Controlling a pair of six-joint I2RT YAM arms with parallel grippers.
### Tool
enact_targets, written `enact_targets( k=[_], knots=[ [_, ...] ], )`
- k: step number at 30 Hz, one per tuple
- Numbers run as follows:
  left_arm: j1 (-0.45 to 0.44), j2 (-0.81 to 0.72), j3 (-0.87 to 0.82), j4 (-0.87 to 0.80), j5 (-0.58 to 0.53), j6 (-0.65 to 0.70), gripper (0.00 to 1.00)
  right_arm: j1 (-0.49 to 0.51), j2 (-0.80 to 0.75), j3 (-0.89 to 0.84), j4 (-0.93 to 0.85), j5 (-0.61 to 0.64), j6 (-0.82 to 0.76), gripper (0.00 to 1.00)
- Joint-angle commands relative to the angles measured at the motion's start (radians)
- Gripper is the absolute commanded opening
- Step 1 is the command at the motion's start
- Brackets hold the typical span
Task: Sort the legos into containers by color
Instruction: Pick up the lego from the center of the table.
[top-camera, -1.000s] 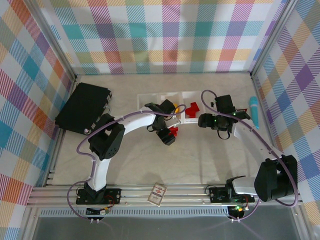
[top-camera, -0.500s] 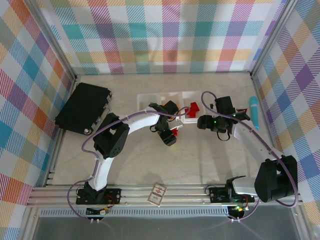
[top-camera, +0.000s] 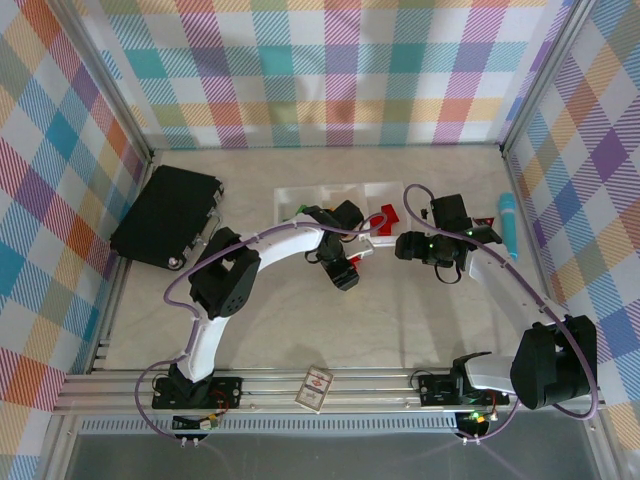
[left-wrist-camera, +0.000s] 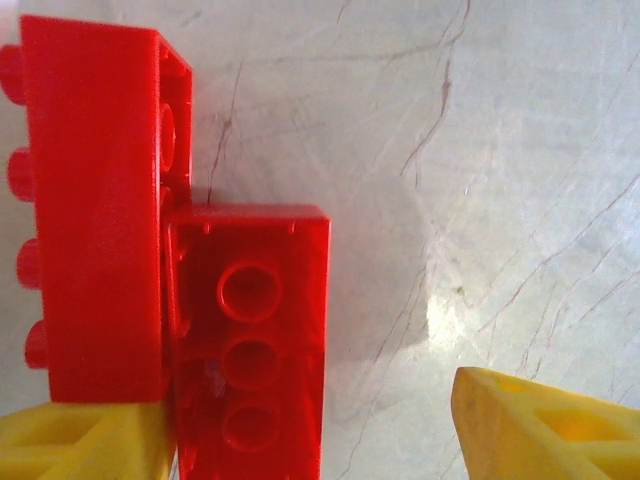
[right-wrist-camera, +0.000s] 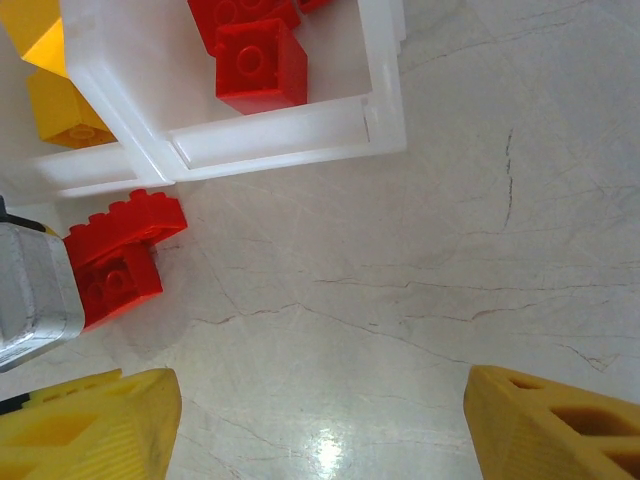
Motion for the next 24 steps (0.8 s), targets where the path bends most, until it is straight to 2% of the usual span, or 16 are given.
enact_targets(
  k=[1,13,18,20,24],
  knots=[
    [-0.012,0.031,0.018,-0.002,-0.008,-0.005,0.68,-0.008,-0.025,-0.013,-0.004,-0.022,0.004,0.75],
    [-0.016,0.031,0.007,-0.008,-0.019,-0.011,0.64,-0.008,-0.028,-0.017,-0.005,-0.021,-0.001,0.75],
    [-0.015,0.014,-0.016,0.007,-0.038,-0.009,0.53,-0.008,-0.036,-0.016,-0.009,-0.022,-0.005,0.75],
    [-0.016,-0.005,-0.044,0.029,-0.048,0.000,0.44,-0.008,-0.040,-0.015,-0.009,-0.024,-0.017,0.75],
    [-0.016,-0.062,-0.101,0.060,-0.051,-0.025,0.39,-0.008,-0.046,0.004,-0.028,-0.006,-0.037,0.75]
  ],
)
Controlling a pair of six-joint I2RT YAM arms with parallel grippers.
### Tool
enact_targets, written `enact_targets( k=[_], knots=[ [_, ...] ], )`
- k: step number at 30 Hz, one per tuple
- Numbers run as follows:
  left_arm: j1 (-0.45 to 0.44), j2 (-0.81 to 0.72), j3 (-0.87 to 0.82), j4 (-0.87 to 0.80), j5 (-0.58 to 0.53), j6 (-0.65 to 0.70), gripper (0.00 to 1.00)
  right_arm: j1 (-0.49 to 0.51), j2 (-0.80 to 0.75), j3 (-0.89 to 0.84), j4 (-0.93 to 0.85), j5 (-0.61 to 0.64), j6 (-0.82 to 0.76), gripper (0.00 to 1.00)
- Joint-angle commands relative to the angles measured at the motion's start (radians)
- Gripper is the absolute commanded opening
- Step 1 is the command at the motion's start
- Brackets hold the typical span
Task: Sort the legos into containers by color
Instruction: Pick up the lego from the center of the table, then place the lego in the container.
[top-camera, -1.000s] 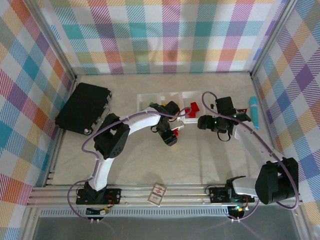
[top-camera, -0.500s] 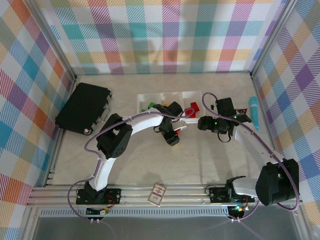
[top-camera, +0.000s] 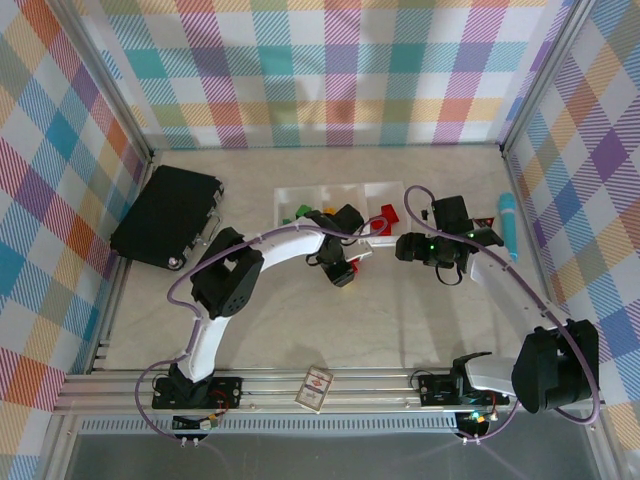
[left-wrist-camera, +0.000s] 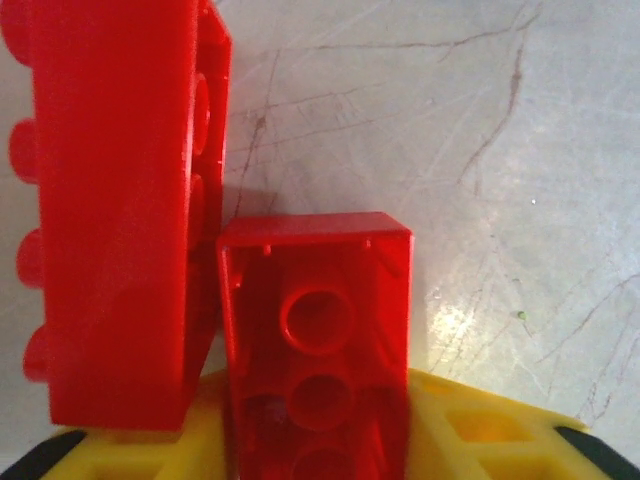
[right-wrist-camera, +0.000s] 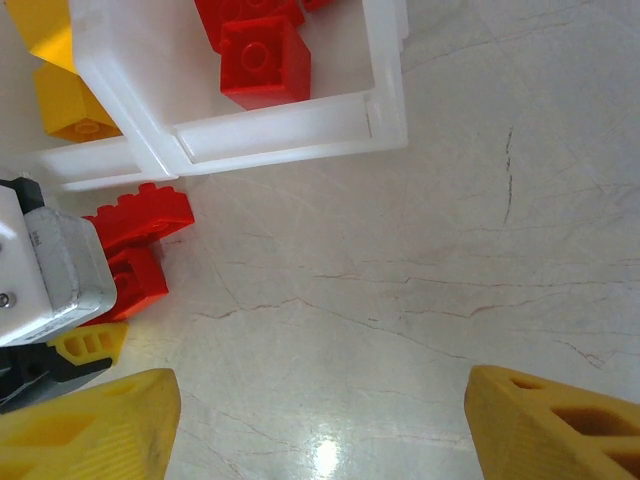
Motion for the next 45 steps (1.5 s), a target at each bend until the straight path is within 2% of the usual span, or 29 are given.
enact_targets(
  k=[1,7,14,18,25,29,35,41,45],
  knots=[
    [-0.010,-0.093,-0.073,0.025,0.002,-0.038,0.37,-0.008,-0.022,0.025,-0.032,-0.004,-0.028,0.76],
    [-0.010,-0.287,-0.189,0.157,-0.039,-0.160,0.32,-0.008,-0.032,0.038,-0.028,-0.031,-0.035,0.73],
    [-0.016,-0.366,-0.140,0.320,-0.101,-0.353,0.32,-0.008,-0.057,0.004,0.013,-0.066,0.011,0.70],
    [-0.017,-0.306,-0.049,0.389,-0.126,-0.441,0.32,-0.009,-0.071,-0.013,0.009,-0.092,0.029,0.70],
    [-0.017,-0.148,0.128,0.486,-0.184,-0.597,0.32,-0.008,-0.171,-0.082,0.023,-0.068,0.080,0.69],
    [-0.020,-0.039,0.239,0.510,-0.186,-0.652,0.45,-0.008,-0.176,-0.098,0.026,-0.080,0.071,0.69],
    [-0.030,0.108,0.367,0.530,-0.143,-0.699,0.49,-0.008,-0.167,-0.105,0.041,-0.094,0.071,0.68],
    [-0.030,0.153,0.372,0.578,-0.139,-0.711,0.51,-0.008,-0.173,-0.113,0.034,-0.087,0.065,0.67],
    [-0.030,0.089,0.312,0.631,-0.164,-0.681,0.62,-0.008,-0.188,-0.114,0.028,-0.080,0.061,0.67]
  ],
)
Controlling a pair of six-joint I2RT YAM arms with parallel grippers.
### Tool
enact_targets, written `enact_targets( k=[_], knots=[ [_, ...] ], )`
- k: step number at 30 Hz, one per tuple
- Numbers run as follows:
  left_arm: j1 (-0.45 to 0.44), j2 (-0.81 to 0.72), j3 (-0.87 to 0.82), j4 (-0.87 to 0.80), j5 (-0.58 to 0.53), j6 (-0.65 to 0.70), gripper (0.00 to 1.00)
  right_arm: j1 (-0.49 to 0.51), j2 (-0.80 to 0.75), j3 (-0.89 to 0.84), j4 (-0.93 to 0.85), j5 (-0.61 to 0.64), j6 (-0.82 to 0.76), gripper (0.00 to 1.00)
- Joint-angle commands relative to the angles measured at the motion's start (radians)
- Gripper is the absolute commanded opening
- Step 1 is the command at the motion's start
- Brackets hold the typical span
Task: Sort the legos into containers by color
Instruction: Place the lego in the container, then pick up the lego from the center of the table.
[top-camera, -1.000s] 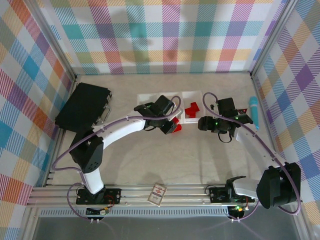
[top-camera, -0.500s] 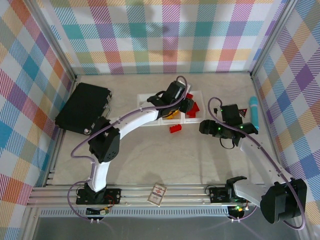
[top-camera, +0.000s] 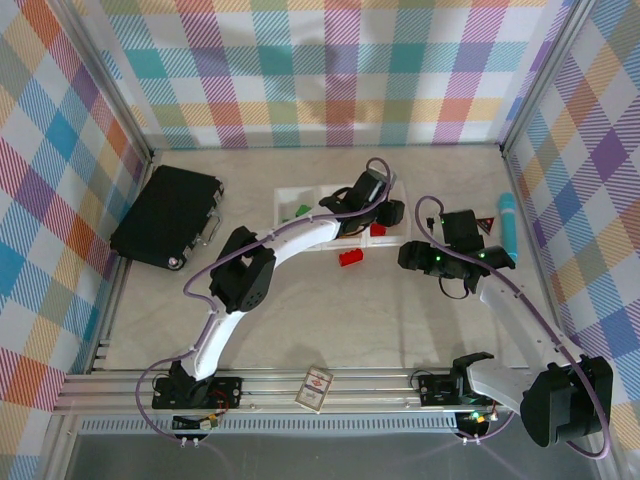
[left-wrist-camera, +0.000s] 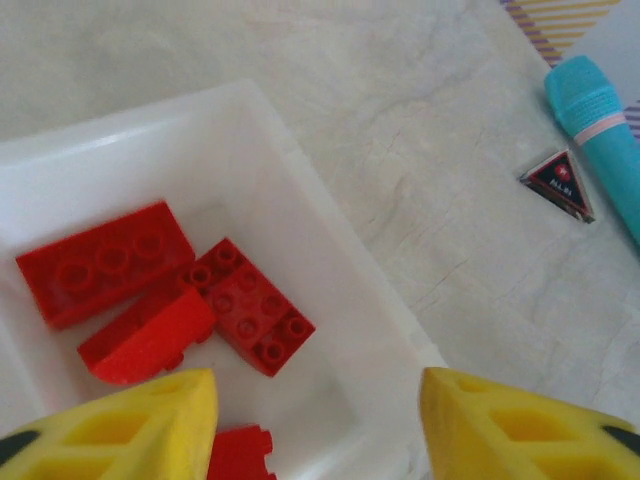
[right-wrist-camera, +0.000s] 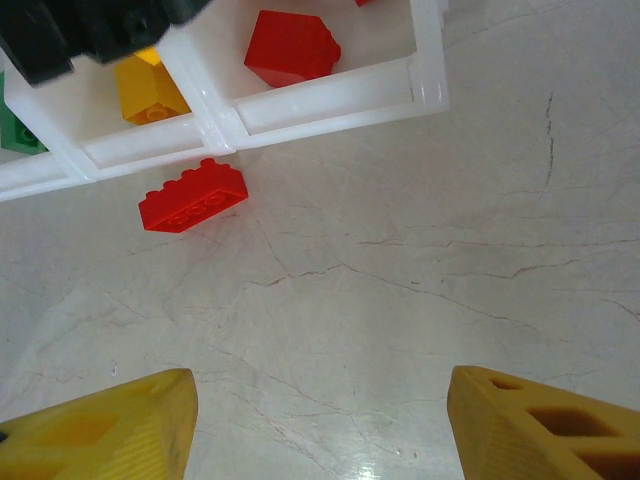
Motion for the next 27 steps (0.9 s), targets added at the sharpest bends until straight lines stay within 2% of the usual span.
enact_targets(
  k=[1,4,7,10,14,16,20,27],
  knots=[
    [-0.010,-0.094,-0.054,0.097,-0.034,0.021,0.65,-0.008,-0.020,-0.014,0.010,-0.012,0.000,0.68],
    [-0.010,-0.181,-0.100,0.107,-0.083,0.074,0.69,-0.008,-0.003,0.004,-0.003,-0.029,-0.005,0.68],
    [-0.009,-0.293,-0.175,0.119,-0.161,0.134,0.78,-0.008,0.008,0.022,-0.014,-0.050,0.013,0.68],
    [-0.007,-0.446,-0.328,0.184,-0.262,0.183,0.92,-0.008,0.029,0.040,-0.038,-0.056,0.058,0.69],
    [0.010,-0.663,-0.558,0.219,-0.322,0.227,1.00,-0.003,0.065,0.041,-0.043,-0.089,0.159,0.71],
    [0.014,-0.774,-0.677,0.214,-0.345,0.238,1.00,0.020,0.085,0.039,-0.041,-0.073,0.205,0.73],
    [0.021,-0.998,-0.914,0.164,-0.385,0.213,1.00,0.146,0.153,0.062,-0.018,0.019,0.295,0.75],
    [0.028,-1.300,-1.148,-0.074,-0.443,0.034,1.00,0.285,0.373,0.208,-0.021,0.180,0.471,0.72]
  ],
)
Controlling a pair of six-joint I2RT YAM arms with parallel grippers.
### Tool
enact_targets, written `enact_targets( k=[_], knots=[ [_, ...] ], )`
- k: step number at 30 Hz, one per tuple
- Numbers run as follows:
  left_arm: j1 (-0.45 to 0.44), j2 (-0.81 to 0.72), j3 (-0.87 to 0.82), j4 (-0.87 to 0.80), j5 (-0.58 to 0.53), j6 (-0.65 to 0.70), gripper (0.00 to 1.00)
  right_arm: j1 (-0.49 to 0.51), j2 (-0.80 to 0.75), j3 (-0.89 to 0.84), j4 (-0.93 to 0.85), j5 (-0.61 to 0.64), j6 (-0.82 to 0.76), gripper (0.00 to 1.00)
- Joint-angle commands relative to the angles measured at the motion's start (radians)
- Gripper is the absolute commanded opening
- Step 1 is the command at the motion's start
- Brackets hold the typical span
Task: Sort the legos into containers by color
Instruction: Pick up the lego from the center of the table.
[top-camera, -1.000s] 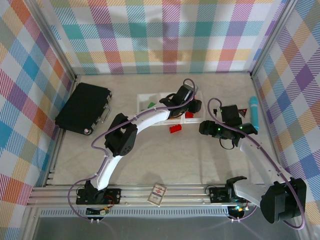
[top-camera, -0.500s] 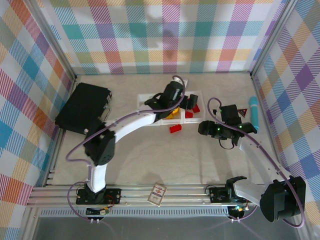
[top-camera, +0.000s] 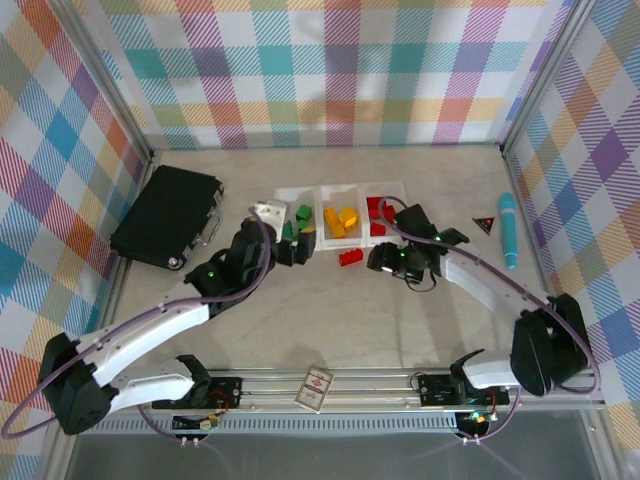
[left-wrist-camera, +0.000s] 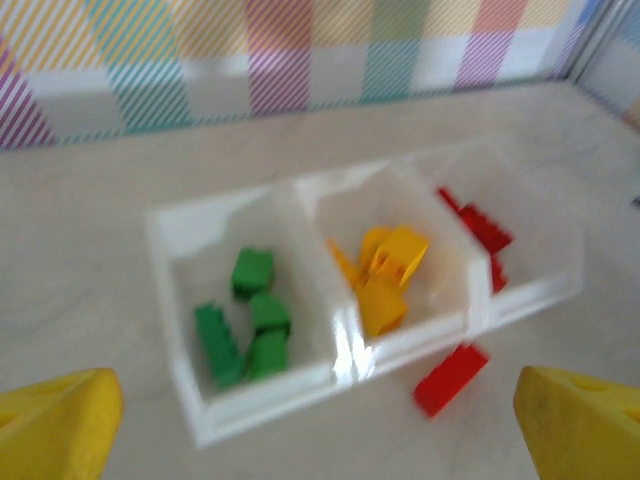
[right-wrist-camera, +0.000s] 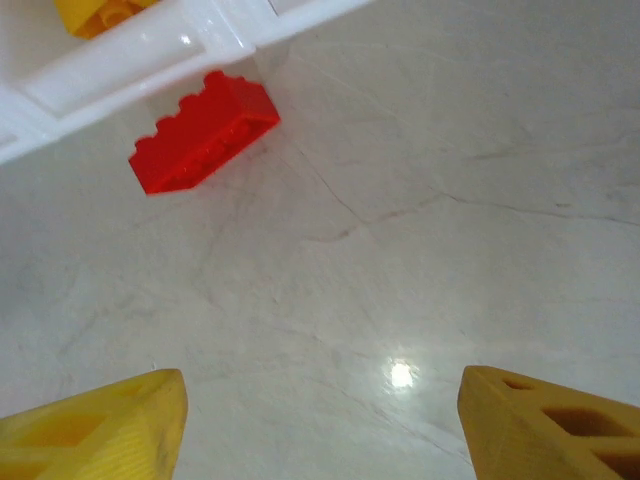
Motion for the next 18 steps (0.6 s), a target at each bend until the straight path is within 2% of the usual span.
enact_targets(
  k=[1,8,13,18],
  knots=[
    [0.009,-0.122,-0.074,-0.131,-0.048,-0.106,1.00,0.051,0.097,0.094,-0.015,0.115,0.139,0.72],
    [0.011,-0.365,-0.182,-0.232,-0.108,-0.169,1.00,0.168,0.299,0.239,-0.032,0.236,0.324,0.75],
    [0.011,-0.438,-0.187,-0.330,-0.219,-0.212,1.00,0.201,0.373,0.276,0.007,0.291,0.448,0.73],
    [0.010,-0.473,-0.192,-0.367,-0.213,-0.203,1.00,0.227,0.428,0.325,0.015,0.340,0.525,0.72]
  ],
)
